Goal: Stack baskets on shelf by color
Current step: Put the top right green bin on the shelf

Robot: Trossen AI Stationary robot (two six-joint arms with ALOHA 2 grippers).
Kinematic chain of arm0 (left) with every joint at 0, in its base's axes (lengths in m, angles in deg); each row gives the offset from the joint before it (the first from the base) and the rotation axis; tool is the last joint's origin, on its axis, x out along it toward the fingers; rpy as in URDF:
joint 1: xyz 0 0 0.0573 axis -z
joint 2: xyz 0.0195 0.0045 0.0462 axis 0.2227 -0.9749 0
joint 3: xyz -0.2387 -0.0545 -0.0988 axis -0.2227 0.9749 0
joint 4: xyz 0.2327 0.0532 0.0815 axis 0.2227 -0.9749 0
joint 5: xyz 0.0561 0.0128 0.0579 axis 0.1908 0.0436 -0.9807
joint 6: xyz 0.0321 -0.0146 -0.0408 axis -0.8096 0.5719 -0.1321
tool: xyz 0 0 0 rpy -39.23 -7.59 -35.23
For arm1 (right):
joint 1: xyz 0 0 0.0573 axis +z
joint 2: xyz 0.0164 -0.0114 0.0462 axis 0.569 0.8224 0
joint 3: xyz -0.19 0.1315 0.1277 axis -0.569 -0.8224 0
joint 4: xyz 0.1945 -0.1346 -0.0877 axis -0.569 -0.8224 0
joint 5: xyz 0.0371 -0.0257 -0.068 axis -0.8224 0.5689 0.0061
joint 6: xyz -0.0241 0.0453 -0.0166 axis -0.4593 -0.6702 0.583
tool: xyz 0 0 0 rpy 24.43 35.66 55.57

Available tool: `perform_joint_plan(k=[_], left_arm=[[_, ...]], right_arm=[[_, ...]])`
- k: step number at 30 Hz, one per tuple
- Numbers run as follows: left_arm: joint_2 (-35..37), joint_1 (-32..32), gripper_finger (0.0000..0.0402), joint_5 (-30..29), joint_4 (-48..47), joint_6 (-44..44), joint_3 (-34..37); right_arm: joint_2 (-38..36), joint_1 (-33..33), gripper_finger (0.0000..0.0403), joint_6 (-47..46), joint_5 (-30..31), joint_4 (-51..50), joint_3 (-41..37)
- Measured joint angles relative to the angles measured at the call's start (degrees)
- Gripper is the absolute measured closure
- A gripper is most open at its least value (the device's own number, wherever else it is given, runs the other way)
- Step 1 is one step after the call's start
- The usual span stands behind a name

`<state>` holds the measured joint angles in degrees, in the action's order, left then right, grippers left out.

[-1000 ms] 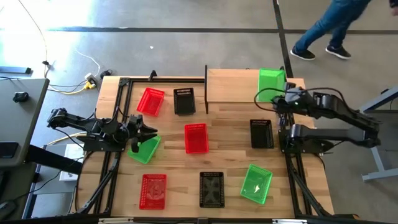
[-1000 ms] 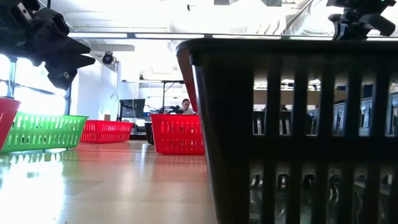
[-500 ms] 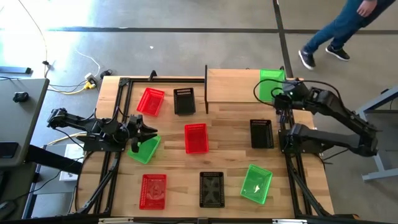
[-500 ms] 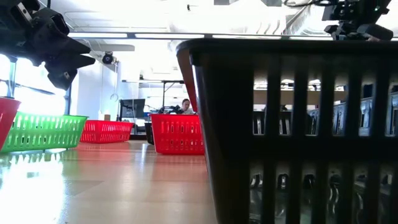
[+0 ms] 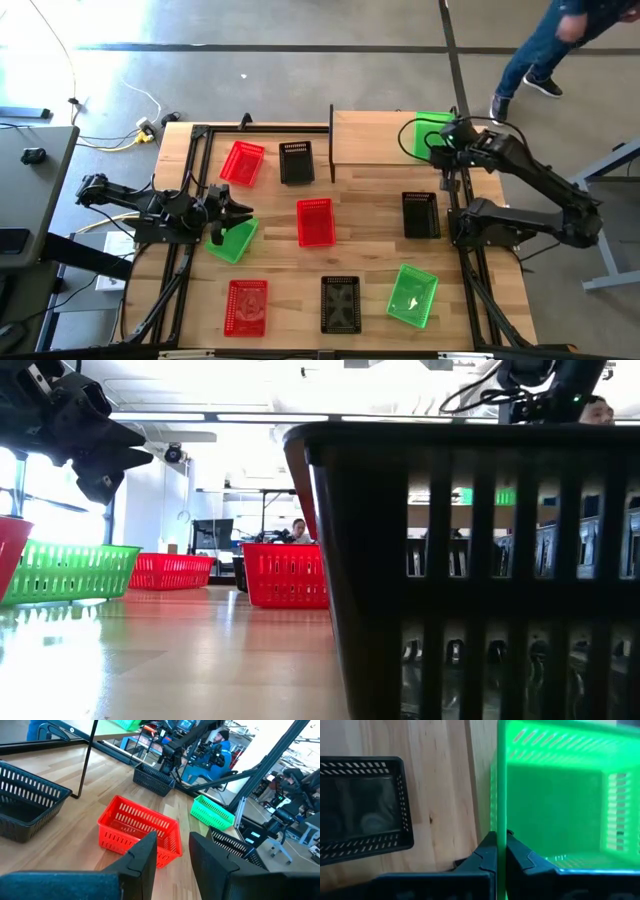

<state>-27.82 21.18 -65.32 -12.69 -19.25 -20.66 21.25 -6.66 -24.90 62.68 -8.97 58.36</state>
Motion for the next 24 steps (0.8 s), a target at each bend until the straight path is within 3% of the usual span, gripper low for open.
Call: perform_joint_plan(k=[9, 24], left_arm=[[0.0, 0.02, 0.0298, 0.0, 0.0, 0.26, -0.02], [0.0, 0.01, 0.0298, -0.02, 0.0, 1.66, -0.02]], right_arm=[[1.14, 0.01, 0.0403, -0.06, 5.26, -0.12, 0.0], [1.04, 0.01, 0.0403, 0.97, 5.16, -0.14, 0.0]])
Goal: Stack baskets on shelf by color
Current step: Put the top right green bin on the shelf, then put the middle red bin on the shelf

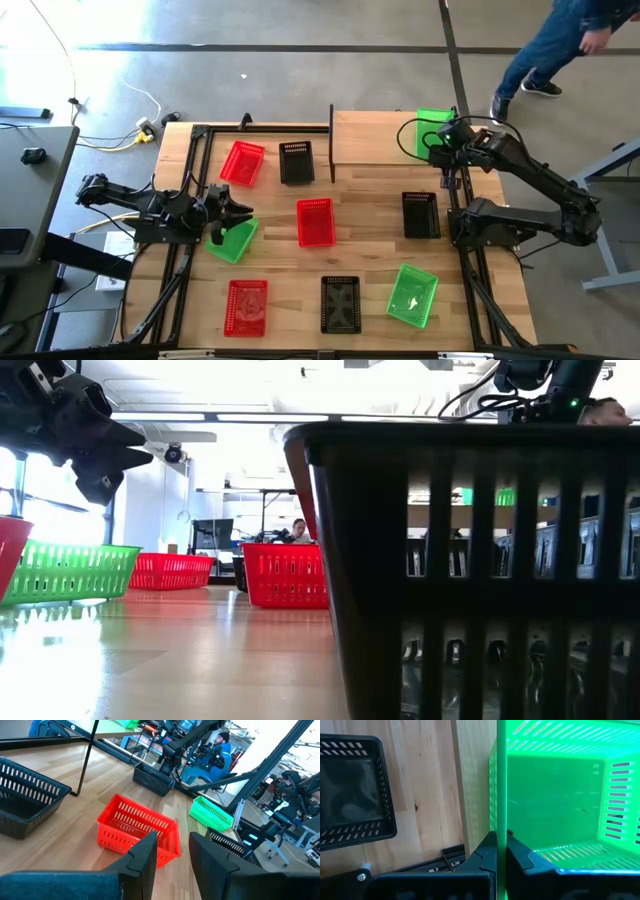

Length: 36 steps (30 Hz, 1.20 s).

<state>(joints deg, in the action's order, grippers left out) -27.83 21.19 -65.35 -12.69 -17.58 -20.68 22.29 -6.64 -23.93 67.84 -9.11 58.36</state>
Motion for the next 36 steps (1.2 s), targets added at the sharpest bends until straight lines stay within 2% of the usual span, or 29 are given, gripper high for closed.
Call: perform_joint_plan(k=[4, 12, 23, 36], left_arm=[[0.0, -0.01, 0.0298, -0.22, 0.0, 0.02, 0.0], [0.0, 0.01, 0.0298, -1.09, 0.26, 1.31, 0.0], [0.01, 0.01, 0.0298, -3.82, 0.31, 1.35, 0.0], [0.01, 0.0, 0.0298, -3.85, 0.33, 1.33, 0.01]], right_arm=[[0.0, 0.0, 0.0399, 0.0, 0.0, 0.0, 0.0], [-0.02, 0.0, 0.0365, 0.28, 0.5, 0.04, 0.0], [-0.02, 0.0, 0.0358, -0.19, 1.33, 0.85, 0.0], [-0.05, 0.25, 0.0281, -0.09, 2.97, 0.86, 0.0]])
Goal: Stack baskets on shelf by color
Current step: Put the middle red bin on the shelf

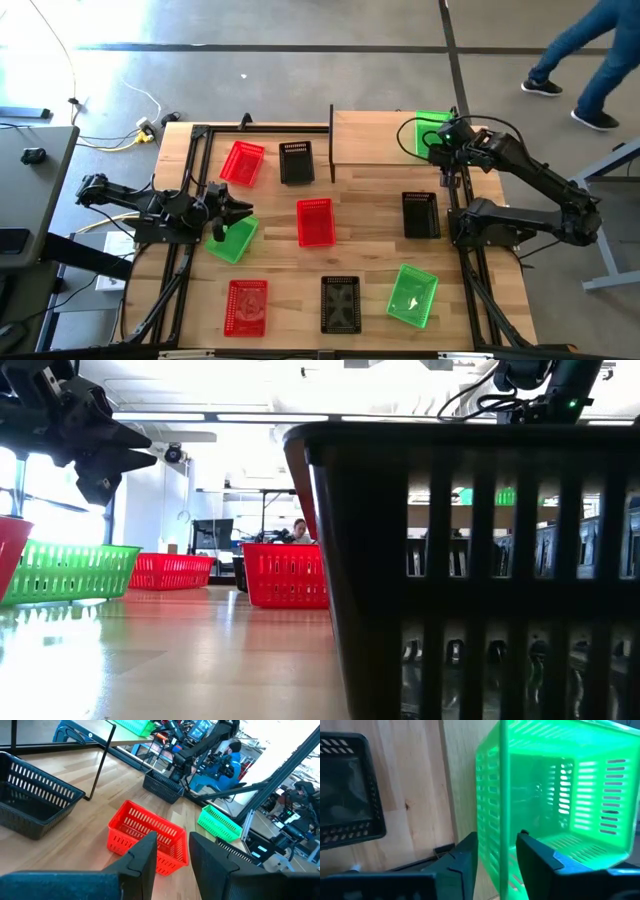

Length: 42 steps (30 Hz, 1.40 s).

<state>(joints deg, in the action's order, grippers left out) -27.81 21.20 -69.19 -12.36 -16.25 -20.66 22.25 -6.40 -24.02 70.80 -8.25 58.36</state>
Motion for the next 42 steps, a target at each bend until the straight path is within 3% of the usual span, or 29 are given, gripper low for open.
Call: perform_joint_plan(k=[9, 20, 26, 34, 42], left_arm=[[-0.01, 0.0, 0.0298, -0.02, 0.0, 0.1, -0.01], [-0.01, -0.01, 0.0298, -0.02, 0.0, 1.39, -0.01], [0.0, 0.0, 0.0298, -2.08, 0.08, 1.49, 0.0], [-0.01, -0.01, 0.0298, -6.37, 3.92, 3.65, -0.01], [-0.01, -0.01, 0.0298, -5.53, 17.28, -4.15, -0.07]], right_arm=[[-0.46, 1.11, 0.0276, -2.46, -0.14, -0.58, 4.11], [-0.43, 1.11, 0.0276, -8.2, -0.64, -8.45, 11.37], [-0.43, 1.11, 0.0276, -18.01, -7.75, -9.0, 15.69], [-0.43, 2.24, 0.0276, -37.76, -18.96, -8.93, 22.18], [-0.43, 10.01, 0.0276, -50.89, -18.37, -5.03, 24.79]])
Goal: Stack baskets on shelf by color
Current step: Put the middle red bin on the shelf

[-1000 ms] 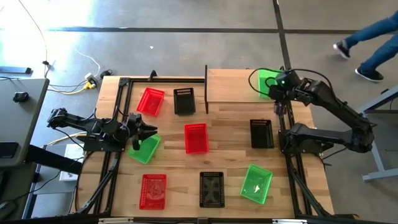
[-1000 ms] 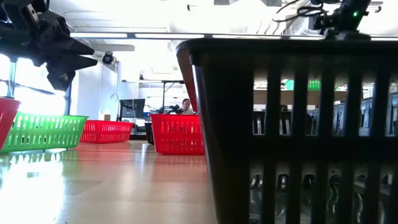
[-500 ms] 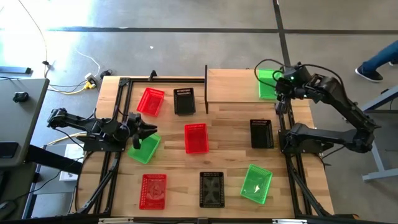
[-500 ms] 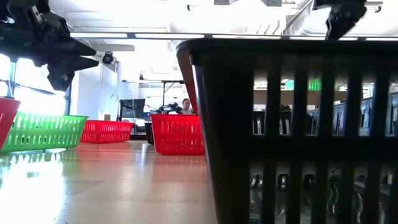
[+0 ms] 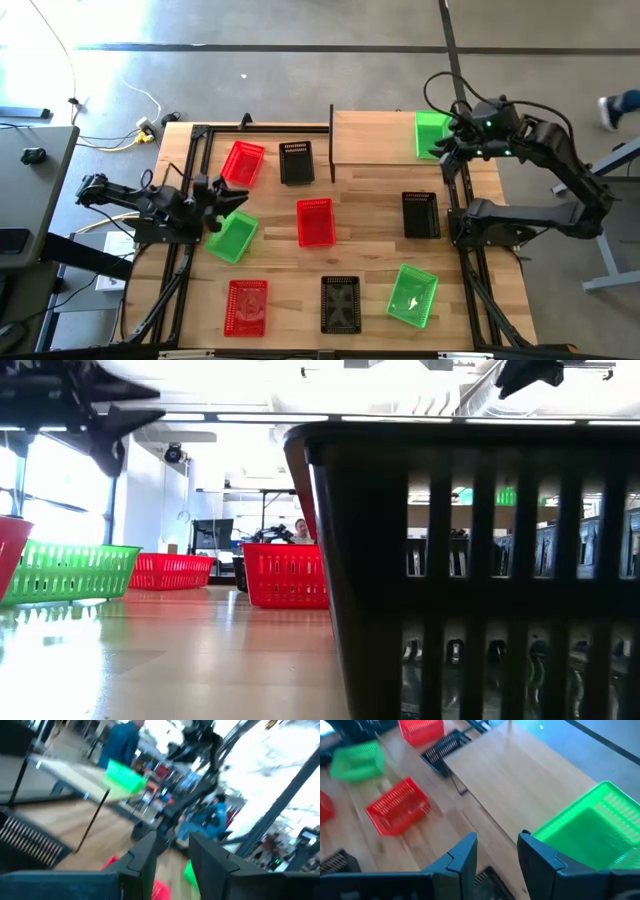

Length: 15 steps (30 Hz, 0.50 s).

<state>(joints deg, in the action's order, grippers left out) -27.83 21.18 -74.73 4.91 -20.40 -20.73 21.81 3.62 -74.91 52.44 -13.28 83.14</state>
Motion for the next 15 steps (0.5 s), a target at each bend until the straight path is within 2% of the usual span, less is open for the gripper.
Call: perform_joint_plan(k=[5, 9, 15], left_arm=[[-0.27, 0.0, 0.0298, 1.46, 0.42, -4.5, -3.48], [-2.32, 0.0, 0.0298, 2.52, 0.04, -8.97, -7.75], [-8.75, 0.0, 0.0298, 2.56, -6.93, -14.75, -15.98]], right_arm=[[0.42, 4.96, 0.0276, -6.51, 2.21, 2.62, 0.0], [0.85, 9.13, 0.0276, -10.27, 6.6, 3.65, -0.02], [1.43, 14.43, 0.0276, -14.97, 13.1, 4.05, -0.02]])
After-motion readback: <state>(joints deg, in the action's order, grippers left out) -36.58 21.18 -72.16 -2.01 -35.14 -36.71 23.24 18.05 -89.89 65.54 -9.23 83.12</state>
